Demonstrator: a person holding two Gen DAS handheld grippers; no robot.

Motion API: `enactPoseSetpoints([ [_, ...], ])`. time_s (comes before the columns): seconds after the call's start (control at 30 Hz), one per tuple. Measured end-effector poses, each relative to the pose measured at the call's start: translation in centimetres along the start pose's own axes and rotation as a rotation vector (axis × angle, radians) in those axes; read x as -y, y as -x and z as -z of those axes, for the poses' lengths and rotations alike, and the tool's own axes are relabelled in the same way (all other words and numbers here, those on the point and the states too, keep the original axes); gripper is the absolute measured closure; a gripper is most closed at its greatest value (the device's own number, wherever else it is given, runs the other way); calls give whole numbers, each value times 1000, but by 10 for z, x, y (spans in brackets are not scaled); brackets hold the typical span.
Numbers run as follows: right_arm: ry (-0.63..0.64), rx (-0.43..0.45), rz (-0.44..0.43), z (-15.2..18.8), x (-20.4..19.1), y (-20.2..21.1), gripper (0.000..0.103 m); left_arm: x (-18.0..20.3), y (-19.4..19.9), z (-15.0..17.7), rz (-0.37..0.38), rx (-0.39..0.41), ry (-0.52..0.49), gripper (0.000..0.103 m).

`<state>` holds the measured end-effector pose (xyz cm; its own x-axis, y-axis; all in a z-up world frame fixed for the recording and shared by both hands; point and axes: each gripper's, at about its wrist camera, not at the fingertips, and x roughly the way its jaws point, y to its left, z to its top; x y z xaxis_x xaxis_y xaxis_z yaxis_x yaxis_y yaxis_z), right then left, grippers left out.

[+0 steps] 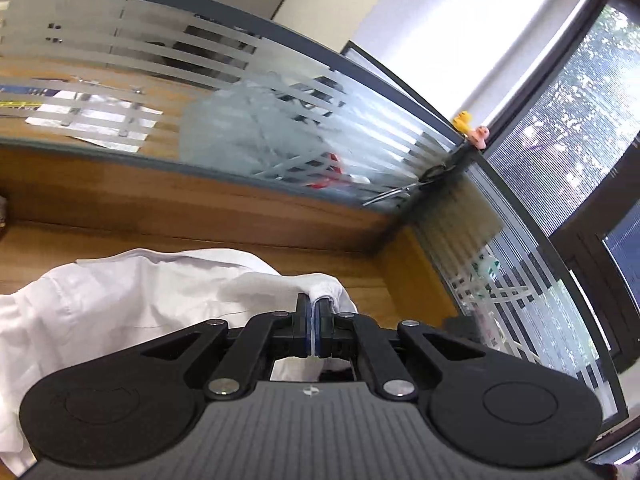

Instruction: Fold clothes

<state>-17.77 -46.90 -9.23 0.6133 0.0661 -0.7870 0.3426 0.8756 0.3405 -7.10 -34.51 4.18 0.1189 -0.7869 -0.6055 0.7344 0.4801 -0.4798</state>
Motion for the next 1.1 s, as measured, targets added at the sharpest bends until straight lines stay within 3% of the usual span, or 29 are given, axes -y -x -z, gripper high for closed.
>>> enactPoseSetpoints([
  [0.03,-1,-7,12,-1,-1,-10,90,0,-2,1,0,-4,0,102],
  [0.1,6,-5,39,-1,-1,-23,70,0,-6,2,-7,-11,-2,102],
  [0.33,72,-41,49,-7,-2,-58,60,-14,-27,6,-53,-34,11,102],
  [0.43,63,-69,22,-6,6,-75,73,-25,-37,9,-74,-36,16,102],
  [0.47,46,-78,3,-6,10,-79,99,-28,-40,9,-79,-34,16,101],
  [0.53,-6,-86,-24,-5,18,-79,100,-31,-41,10,-98,-25,-9,92],
  [0.6,-39,-68,-56,-6,22,-66,100,-27,-37,15,-126,-14,-87,51],
  [0.67,-61,-43,-89,-7,25,-45,100,-23,-34,25,-122,-17,-163,37],
  [0.77,-79,-5,-118,-6,28,-11,100,-18,-35,50,-77,-49,-232,29],
  [0.87,-118,34,-152,-5,33,20,100,-18,-42,78,-62,-90,-235,23],
  [0.93,-153,59,-176,-4,36,36,100,-16,-50,92,-74,-118,-230,22],
  [1.07,-223,98,-235,-14,51,53,100,-6,-69,109,-142,-100,-262,22],
  [1.1,-238,107,-248,-10,49,58,100,-4,-75,112,-156,-99,-277,25],
])
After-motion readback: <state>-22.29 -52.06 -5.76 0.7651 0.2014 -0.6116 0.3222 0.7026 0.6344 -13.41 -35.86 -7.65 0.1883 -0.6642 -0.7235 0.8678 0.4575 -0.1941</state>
